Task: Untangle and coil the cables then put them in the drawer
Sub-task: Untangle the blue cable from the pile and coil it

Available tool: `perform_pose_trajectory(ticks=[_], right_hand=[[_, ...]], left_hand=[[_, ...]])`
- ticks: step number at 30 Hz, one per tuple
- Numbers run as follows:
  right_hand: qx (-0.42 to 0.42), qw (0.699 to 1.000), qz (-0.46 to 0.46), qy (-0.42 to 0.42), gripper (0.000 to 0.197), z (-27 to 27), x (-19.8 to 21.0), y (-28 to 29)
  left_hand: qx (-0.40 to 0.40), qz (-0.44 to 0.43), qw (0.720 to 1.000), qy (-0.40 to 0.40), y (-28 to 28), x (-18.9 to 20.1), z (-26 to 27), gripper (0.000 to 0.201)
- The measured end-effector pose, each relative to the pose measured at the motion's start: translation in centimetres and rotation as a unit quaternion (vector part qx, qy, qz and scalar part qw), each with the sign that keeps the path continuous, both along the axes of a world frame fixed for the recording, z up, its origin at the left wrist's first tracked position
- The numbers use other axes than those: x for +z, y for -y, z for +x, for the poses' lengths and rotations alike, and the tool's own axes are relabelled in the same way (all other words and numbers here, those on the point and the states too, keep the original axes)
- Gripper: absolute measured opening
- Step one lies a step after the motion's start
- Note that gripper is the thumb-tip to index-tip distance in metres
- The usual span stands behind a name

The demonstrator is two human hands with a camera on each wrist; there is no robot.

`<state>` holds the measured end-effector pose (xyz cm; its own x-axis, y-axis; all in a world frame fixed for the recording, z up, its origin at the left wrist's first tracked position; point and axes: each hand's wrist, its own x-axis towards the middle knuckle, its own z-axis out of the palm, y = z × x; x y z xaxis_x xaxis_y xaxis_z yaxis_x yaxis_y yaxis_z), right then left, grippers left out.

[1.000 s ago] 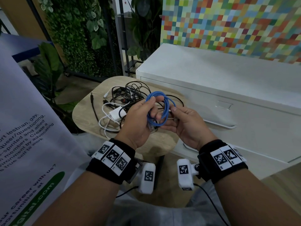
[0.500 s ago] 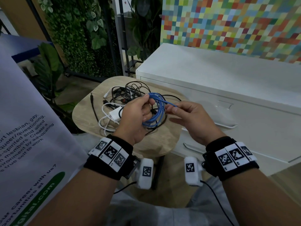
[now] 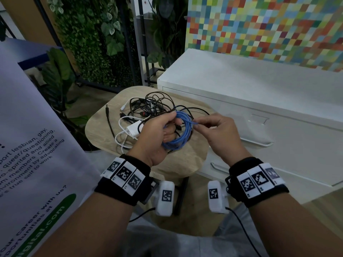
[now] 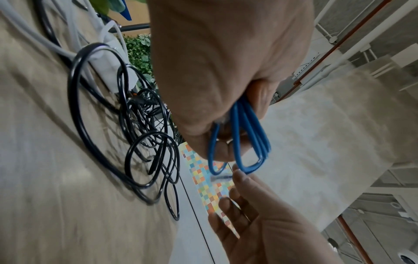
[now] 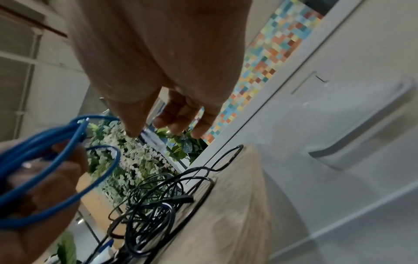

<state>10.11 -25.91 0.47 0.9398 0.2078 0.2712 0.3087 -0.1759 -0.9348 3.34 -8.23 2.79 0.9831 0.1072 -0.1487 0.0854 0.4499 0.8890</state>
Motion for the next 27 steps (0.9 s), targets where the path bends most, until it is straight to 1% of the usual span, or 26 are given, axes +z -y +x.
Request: perform_pose_trajectory(ticks=[2,4,5,7,9,11,13,15,17,19,22,23,24,26,27], right_hand=[[0.000,1.000,0.012,-0.010,0.020,-0.1,-0.3,-0.4],[0.035,0.996,0.047,-0.066,0.018,-0.5,-0.3,-1.0],[0.057,0.989,0.077,-0.110,0.019,-0.9,-0.3,-1.2],[0.099,0.961,0.148,-0.210,0.024,-1.5,0.4,-1.1],[0.146,0.926,0.202,-0.285,0.029,-1.8,0.7,-0.7],[0.187,0.901,0.223,-0.323,0.032,-2.0,0.7,-0.5],[0.219,0.893,0.225,-0.323,0.043,-2.2,0.5,-0.7],[0.220,0.904,0.208,-0.302,0.052,-2.2,0.3,-0.8],[0.198,0.925,0.171,-0.276,0.052,-2.2,0.2,-1.0],[0.170,0.941,0.147,-0.254,0.041,-2.0,0.0,-1.2],[0.137,0.954,0.130,-0.233,0.010,-1.8,-0.2,-1.4],[0.129,0.958,0.122,-0.227,0.009,-1.8,-0.2,-1.5],[0.124,0.960,0.115,-0.222,0.009,-1.9,-0.1,-1.5],[0.127,0.960,0.109,-0.224,0.007,-2.0,0.0,-1.6],[0.137,0.957,0.111,-0.231,0.014,-2.0,0.1,-1.6]], left_hand=[[-0.013,-0.005,1.000,-0.001,0.4,0.0,-0.1,0.036],[-0.011,-0.012,1.000,0.005,0.8,-0.1,-0.2,0.035],[-0.001,-0.010,1.000,0.010,0.9,-0.2,-0.1,0.035],[0.031,0.013,0.999,0.020,0.8,-0.4,0.1,0.036],[0.058,0.052,0.997,0.025,0.7,-0.4,0.2,0.036],[0.073,0.097,0.992,0.022,0.9,-0.1,0.2,0.034],[0.091,0.151,0.984,0.023,0.9,-0.3,0.3,0.033],[0.110,0.224,0.967,0.042,0.7,-0.9,0.5,0.035],[0.122,0.289,0.947,0.065,0.6,-1.5,0.4,0.041],[0.134,0.330,0.930,0.090,0.9,-1.9,0.2,0.038],[0.150,0.371,0.909,0.119,1.3,-2.1,0.2,0.028],[0.148,0.368,0.910,0.120,1.3,-2.2,0.3,0.027],[0.142,0.349,0.919,0.117,1.3,-2.2,0.4,0.027],[0.118,0.288,0.946,0.095,1.2,-2.2,0.6,0.027],[0.094,0.239,0.963,0.077,1.0,-2.0,0.7,0.026]])
